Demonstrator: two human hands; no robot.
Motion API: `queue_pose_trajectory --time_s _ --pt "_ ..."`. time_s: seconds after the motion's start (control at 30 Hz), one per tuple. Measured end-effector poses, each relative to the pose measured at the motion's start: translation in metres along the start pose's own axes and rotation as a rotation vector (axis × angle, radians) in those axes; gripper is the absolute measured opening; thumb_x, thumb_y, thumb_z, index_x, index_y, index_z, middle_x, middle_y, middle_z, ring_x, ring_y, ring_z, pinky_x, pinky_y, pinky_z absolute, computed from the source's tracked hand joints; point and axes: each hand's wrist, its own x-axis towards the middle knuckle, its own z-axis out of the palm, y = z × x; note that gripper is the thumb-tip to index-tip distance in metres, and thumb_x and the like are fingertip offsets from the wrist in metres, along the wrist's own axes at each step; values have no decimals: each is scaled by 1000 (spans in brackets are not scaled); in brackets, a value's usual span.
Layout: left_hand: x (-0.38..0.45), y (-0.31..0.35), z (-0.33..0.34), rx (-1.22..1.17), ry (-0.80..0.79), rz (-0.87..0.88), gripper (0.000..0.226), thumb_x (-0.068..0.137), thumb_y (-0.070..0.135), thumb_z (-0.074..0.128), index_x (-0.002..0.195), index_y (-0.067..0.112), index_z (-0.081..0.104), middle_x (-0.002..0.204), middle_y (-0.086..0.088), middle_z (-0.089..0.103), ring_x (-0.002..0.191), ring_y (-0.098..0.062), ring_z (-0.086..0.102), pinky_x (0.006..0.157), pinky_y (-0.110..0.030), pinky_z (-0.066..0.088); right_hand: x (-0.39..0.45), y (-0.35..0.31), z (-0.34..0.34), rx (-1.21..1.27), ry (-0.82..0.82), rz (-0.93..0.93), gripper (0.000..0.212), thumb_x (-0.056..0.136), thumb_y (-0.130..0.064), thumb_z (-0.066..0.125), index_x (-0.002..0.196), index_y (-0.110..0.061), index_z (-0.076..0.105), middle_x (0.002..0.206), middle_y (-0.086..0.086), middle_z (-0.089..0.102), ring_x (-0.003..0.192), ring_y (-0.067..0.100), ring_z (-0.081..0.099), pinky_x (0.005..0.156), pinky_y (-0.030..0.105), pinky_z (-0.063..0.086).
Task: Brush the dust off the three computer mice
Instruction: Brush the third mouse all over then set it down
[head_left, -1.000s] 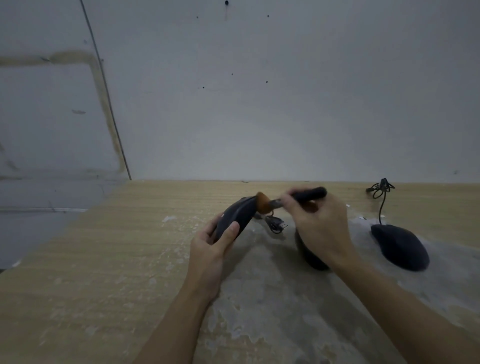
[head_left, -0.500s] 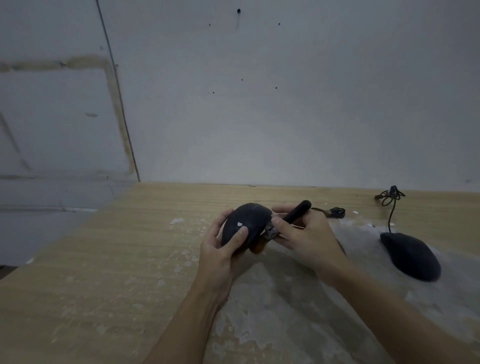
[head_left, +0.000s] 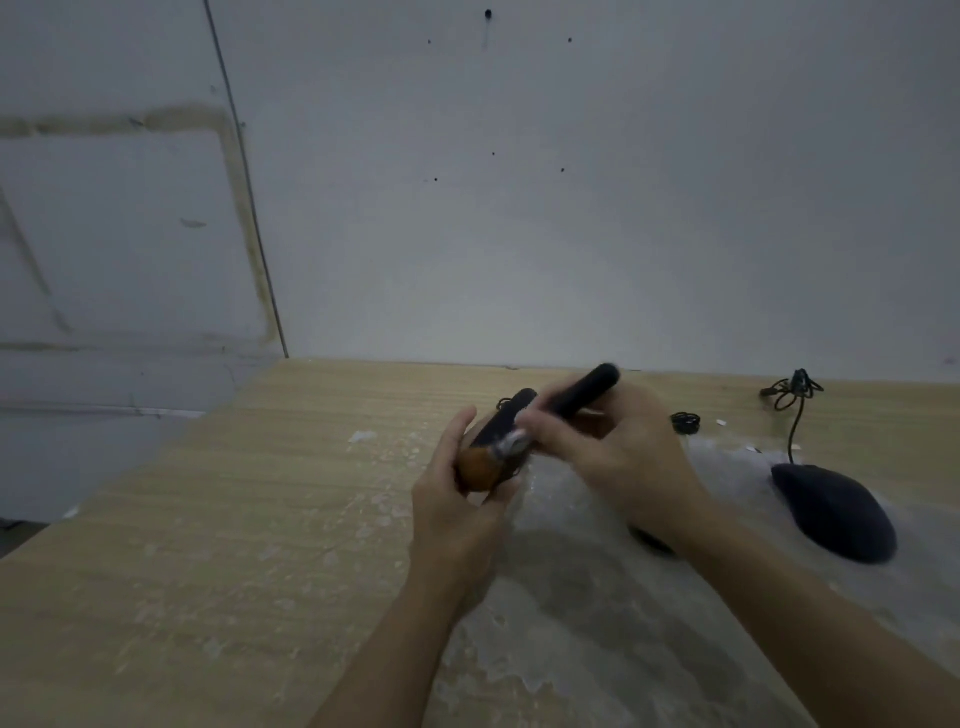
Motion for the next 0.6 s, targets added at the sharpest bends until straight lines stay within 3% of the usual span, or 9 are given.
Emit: queue_pose_trajectory --time_s 0.07,0.13,0.23,0.27,0.37,0.4,0.5,0.53,0.6 --pt "0 1 -1 17 -19 3 72 72 -4 72 132 22 43 106 20 57 93 19 56 79 -4 46 8 5 -6 -47 204 -18 5 79 -17 69 81 -12 68 81 8 71 79 21 70 76 45 59" --pt "-2 1 0 51 -38 22 73 72 -3 72 135 20 42 107 20 57 96 17 57 81 -5 45 10 7 -9 -85 271 -35 6 80 -16 69 81 -10 68 79 9 71 77 21 71 74 47 59" --pt "-2 2 0 59 -44 28 72 71 -5 72 133 18 44 105 22 57 95 19 56 80 -3 45 2 2 -5 -90 35 -3 3 79 -16 69 79 -13 68 79 6 70 79 19 70 75 43 59" --pt "-1 1 1 58 -44 27 73 71 -4 73 134 19 43 106 20 58 96 18 56 82 -5 45 2 2 -6 -109 27 -4 3 79 -16 70 79 -13 68 79 5 70 79 19 70 75 41 59" --pt "-3 -1 1 95 -65 42 75 72 0 74 136 21 41 110 17 59 100 14 57 88 -9 46 7 7 -14 -125 248 -50 5 80 -15 69 79 -10 69 77 6 71 75 18 71 74 42 59" --pt "-3 -3 1 90 -61 42 76 71 -1 74 136 21 41 110 16 60 100 13 58 89 -11 47 6 7 -13 -132 243 -51 5 80 -15 69 79 -10 69 77 6 71 75 18 70 73 42 59" --pt "-4 -3 1 50 -51 39 76 69 -4 75 132 22 43 112 10 63 99 4 62 83 -14 50 -5 4 -8 -130 -87 15 3 79 -18 69 77 -18 68 79 3 71 78 17 70 74 39 59" --pt "-4 -3 1 38 -45 34 76 69 -3 76 133 22 43 112 8 64 99 2 63 81 -13 50 -6 3 -9 -125 -115 39 5 79 -18 69 74 -20 67 79 3 71 78 18 70 75 40 59" --pt "-1 0 0 -11 -31 2 74 72 -3 73 134 22 41 111 11 61 97 7 61 79 -10 49 1 11 -15 -98 41 63 6 80 -17 68 75 -18 67 79 4 70 80 20 69 77 37 58"
